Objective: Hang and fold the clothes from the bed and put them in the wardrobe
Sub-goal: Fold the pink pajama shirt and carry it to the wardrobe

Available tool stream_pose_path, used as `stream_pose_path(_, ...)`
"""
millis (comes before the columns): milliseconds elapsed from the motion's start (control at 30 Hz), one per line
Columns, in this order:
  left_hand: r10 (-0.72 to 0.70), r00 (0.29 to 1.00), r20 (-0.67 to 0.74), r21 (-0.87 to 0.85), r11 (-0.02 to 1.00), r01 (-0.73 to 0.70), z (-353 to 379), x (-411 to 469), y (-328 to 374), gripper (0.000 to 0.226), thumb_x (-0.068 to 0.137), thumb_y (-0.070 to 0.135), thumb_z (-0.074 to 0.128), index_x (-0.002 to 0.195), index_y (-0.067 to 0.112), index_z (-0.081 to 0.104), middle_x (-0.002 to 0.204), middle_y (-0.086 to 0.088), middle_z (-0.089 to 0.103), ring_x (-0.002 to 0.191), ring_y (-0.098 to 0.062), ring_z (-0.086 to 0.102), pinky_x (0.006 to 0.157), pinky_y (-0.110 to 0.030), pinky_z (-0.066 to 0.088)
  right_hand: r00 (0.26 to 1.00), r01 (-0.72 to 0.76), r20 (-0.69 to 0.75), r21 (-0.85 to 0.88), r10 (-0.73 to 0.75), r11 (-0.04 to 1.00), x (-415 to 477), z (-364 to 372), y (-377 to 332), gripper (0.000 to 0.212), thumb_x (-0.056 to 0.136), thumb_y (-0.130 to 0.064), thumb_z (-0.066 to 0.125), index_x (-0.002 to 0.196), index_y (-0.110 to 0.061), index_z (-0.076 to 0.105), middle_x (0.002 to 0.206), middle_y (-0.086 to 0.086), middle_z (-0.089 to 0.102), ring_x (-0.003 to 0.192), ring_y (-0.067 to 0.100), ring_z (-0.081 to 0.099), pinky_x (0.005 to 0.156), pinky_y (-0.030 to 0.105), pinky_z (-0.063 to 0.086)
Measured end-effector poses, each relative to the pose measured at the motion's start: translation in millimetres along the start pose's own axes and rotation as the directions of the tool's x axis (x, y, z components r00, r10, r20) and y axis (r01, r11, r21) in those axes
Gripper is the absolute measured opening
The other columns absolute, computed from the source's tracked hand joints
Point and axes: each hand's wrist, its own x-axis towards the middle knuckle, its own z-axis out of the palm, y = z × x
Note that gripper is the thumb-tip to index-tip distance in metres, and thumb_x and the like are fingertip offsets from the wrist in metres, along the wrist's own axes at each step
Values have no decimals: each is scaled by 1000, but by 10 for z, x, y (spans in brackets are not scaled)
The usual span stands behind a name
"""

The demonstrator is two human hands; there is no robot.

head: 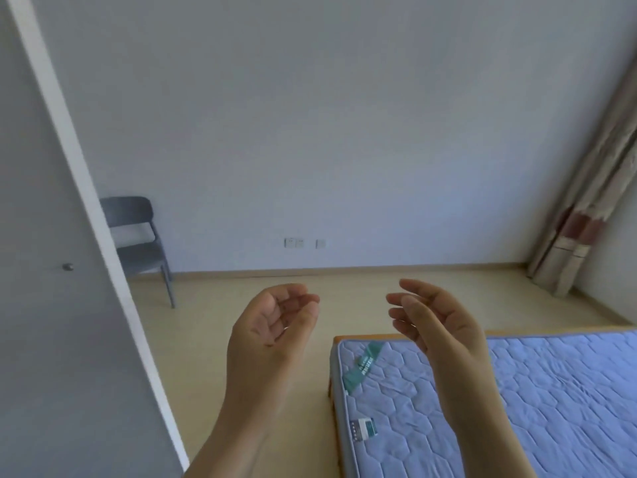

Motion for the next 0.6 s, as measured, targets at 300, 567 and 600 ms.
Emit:
stream_pose_path(300,-66,986,153,-59,995,76,469,898,-529,26,76,22,72,99,11,67,92,-5,74,90,-20,70,91,-42,55,994,-30,-110,-79,21,996,685,-45,325,18,92,-4,58,107,-9,67,93,7,75,81,14,69,74,20,56)
stream_pose_path(567,-141,946,293,34,990,137,1213,1613,-1148,22,77,24,71,97,16,68,93,-2,74,89,-17,70,91,-42,54,973,-62,-230,-114,34,992,1572,-505,748,18,93,-6,58,108,-11,68,94,6,75,83,14,69,75,21,56)
stream_pose_path(600,-137,944,299,39,991,132,1318,1709,-1209,22,77,24,70,97,16,68,92,-2,74,88,-16,69,91,-42,54,972,-62,-231,-111,35,992,1704,-563,801,18,93,-6,58,108,-11,68,94,6,75,82,14,68,76,22,57)
